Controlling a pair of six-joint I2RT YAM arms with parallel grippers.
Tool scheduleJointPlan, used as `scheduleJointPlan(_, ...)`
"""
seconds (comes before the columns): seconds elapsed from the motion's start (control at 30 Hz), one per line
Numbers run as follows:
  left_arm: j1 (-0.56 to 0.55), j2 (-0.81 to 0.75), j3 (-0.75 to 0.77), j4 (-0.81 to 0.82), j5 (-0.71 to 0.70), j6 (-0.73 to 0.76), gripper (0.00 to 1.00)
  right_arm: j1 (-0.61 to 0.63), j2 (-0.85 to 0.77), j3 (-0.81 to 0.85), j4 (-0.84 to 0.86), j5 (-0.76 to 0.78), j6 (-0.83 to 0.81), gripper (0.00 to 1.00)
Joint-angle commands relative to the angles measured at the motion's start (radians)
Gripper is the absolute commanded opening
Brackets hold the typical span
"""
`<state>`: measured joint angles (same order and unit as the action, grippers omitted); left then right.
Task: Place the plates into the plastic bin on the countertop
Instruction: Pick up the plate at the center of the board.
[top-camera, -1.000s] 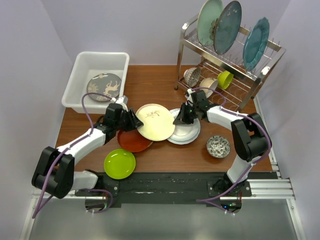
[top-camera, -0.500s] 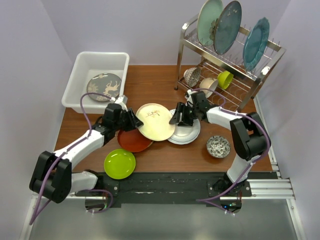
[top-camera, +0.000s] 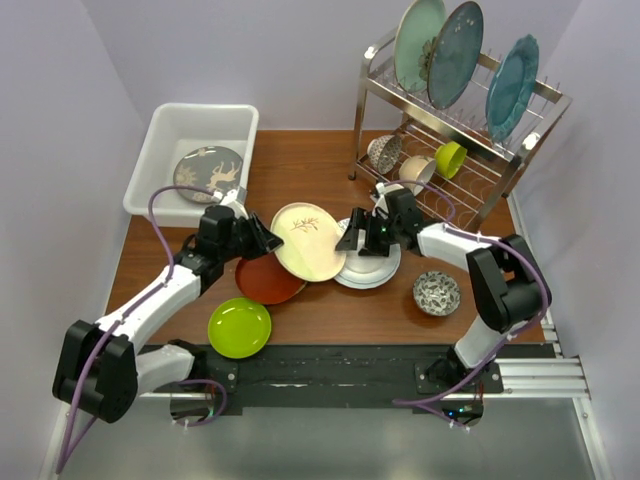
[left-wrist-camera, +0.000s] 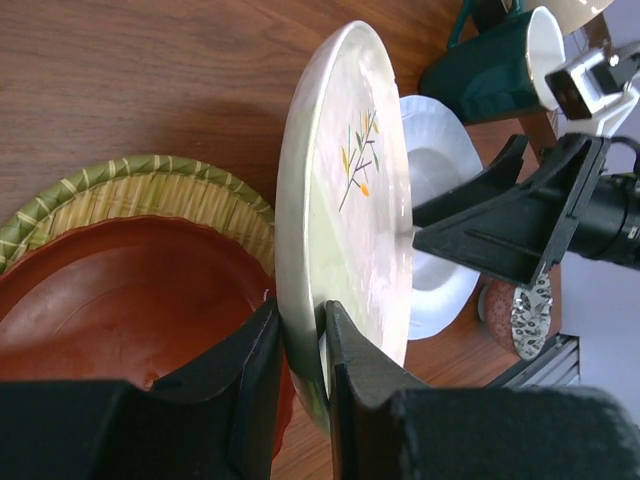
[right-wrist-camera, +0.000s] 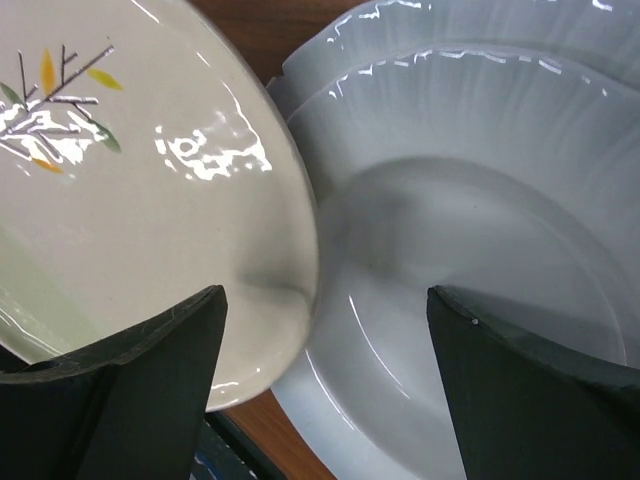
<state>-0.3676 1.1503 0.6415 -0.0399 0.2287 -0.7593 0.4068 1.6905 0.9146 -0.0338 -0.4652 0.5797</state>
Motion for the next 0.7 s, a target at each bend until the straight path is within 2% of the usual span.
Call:
scheduleJointPlan(0.0, 0.022, -0.052, 0.047, 0.072, 0.037, -0.021, 0.0, 0.004, -0.092, -0.045, 0.024, -0.012, -0.017, 0.89)
scheduleJointPlan(0.17, 0.041, -0.063, 0.087, 0.066, 0.06, -0.037, 0.0, 0.004, -0.141, -0.069, 0.074, -0.026, -0.011, 0.95)
scheduleJointPlan(0.67, 0.098, -0.063, 0.179, 0.074, 0.116, -0.071, 0.0, 0.015, -0.207, -0.111, 0.146, -0.082, -0.053, 0.97)
